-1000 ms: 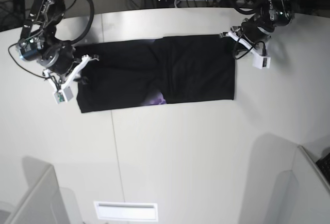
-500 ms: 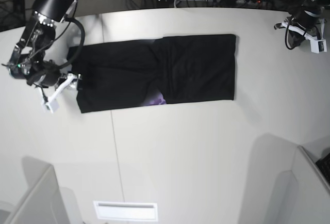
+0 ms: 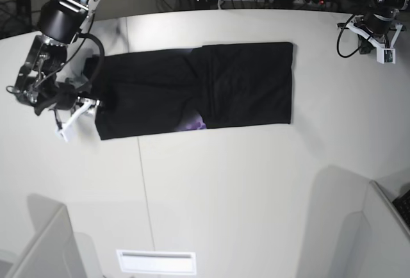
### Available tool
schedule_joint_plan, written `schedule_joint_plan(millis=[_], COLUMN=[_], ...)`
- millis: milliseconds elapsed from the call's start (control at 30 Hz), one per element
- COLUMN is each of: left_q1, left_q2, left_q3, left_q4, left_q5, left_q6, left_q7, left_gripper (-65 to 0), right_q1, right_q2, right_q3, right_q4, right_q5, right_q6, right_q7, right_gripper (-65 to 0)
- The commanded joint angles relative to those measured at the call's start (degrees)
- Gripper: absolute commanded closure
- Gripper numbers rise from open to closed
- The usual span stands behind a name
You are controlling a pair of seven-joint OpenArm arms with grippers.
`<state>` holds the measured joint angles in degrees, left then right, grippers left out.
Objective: Fold the T-shirt properly
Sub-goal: 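Release the folded end and move the left gripper back to its side, then grasp the other strip end with the right gripper and lift it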
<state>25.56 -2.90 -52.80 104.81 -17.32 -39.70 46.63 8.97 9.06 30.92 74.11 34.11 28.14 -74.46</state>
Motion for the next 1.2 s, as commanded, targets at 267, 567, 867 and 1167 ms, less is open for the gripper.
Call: schedule_joint_plan(millis=[267, 567, 867, 1167], left_q1=[-1.5, -2.5, -9.1, -11.1], left_q2=[-0.6, -0.4, 1.1, 1.2], left_q3=[0.1, 7.6, 14.2, 24.0], left_q4=[0.7, 0.6, -5.8, -10.4], left_q5=[0.0, 0.0, 0.0, 0.0], left_q6=[-0.3, -0.3, 4.4, 9.9], left_q7=[-1.1, -1.4, -1.1, -1.5], left_gripper=[0.0, 0.0, 0.0, 0.0], right_q1=[-1.1, -4.3, -4.4, -4.0], right_q2=[-1.5, -1.5, -1.5, 1.1], right_q3=[-0.3, -4.5, -4.9, -12.2], right_q4=[0.0, 0.0, -0.4, -0.4], right_q5=[0.3, 7.3, 6.1, 6.1], right_q6=[0.3, 0.0, -0.1, -0.2], right_q7=[-2.1, -2.0, 0.4, 6.7], right_gripper=[-44.7, -44.6, -40.8, -3.5])
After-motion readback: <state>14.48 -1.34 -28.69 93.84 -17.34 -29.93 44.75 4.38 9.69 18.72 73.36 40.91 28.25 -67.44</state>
